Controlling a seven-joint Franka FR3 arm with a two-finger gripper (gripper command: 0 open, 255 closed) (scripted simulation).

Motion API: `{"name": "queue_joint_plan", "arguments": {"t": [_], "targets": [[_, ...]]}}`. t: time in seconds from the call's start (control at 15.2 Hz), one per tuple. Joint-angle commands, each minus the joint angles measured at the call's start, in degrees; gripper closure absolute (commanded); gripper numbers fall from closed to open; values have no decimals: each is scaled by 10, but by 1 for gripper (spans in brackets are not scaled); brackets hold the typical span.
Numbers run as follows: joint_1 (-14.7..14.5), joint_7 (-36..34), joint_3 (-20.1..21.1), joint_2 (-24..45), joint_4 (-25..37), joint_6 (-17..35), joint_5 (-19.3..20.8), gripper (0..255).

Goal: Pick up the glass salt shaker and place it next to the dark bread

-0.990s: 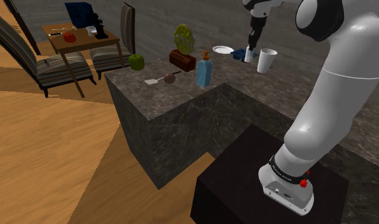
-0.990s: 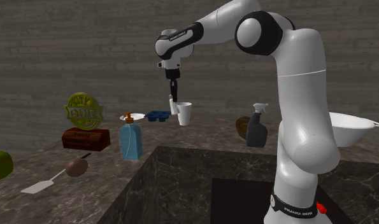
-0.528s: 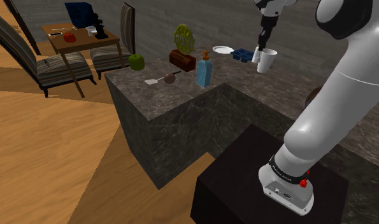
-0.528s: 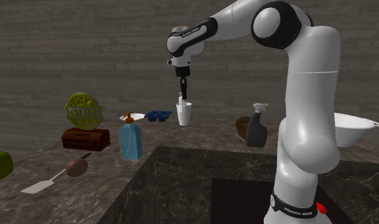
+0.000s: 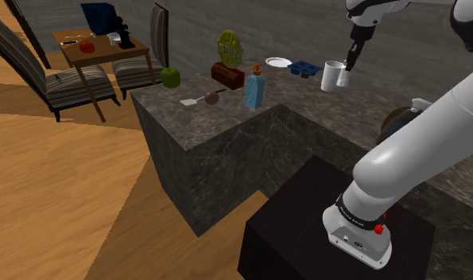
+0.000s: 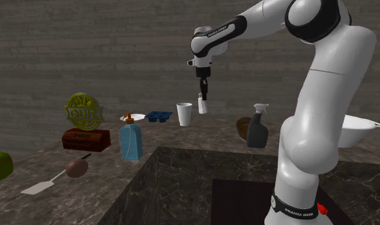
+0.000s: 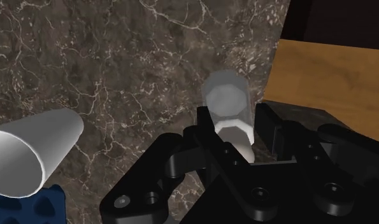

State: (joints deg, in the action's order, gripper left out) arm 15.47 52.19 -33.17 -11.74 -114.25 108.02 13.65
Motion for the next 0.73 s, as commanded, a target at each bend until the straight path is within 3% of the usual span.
{"name": "queue_joint_plan", "arguments": {"t": [0.0, 0.66], "targets": [[11, 8, -4, -34, -27, -1, 20, 255], [84, 76, -38, -173, -118, -18, 102, 255]]}}
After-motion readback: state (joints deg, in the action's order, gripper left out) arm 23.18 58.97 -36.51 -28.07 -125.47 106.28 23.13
